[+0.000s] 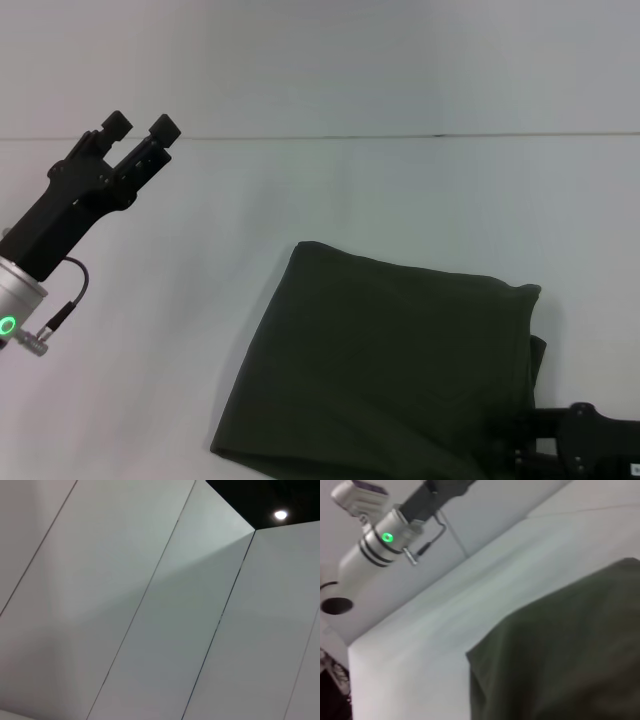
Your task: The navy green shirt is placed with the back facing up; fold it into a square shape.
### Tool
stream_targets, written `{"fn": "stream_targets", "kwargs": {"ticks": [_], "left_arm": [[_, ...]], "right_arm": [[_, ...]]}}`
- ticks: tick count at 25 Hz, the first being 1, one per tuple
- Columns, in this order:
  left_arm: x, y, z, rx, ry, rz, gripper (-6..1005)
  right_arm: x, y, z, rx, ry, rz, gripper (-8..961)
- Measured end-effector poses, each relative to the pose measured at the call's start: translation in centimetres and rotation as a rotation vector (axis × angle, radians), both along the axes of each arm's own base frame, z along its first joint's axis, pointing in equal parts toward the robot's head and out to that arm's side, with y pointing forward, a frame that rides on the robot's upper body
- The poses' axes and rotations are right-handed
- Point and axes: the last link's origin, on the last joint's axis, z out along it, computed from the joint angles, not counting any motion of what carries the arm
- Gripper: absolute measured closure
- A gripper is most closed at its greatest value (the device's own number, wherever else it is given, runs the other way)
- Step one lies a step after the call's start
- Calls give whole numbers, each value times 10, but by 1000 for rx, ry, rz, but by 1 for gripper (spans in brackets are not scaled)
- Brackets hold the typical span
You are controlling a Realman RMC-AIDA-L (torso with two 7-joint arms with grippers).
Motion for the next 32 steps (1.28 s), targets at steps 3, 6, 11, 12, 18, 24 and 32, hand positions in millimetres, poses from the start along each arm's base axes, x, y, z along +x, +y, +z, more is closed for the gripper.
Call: {"fn": "stream_targets", "kwargs": {"ticks": [3,6,11,12,18,24,32], "left_arm": [[1,2,0,-4,-13,0,123],[3,3,1,-21,-38,2,123],[6,10,2,-117,-88,15,123],[7,13,2,-155,-102,24,123],[34,43,10,-620,-12,108,122],[51,69,13,-950,213,339,122],[69,89,5,-1042,427,443,123]], "right_arm": [[8,-5,5,18,-9,-18,499],[15,-10,13,57,1,-21,492],[17,-16,26,135,43,9,466],[18,-18,32,171,56,19,461],[23,-30,41,295,76,69,430],[21,-39,38,314,87,122,306],[21,-44,34,294,68,157,98]]}}
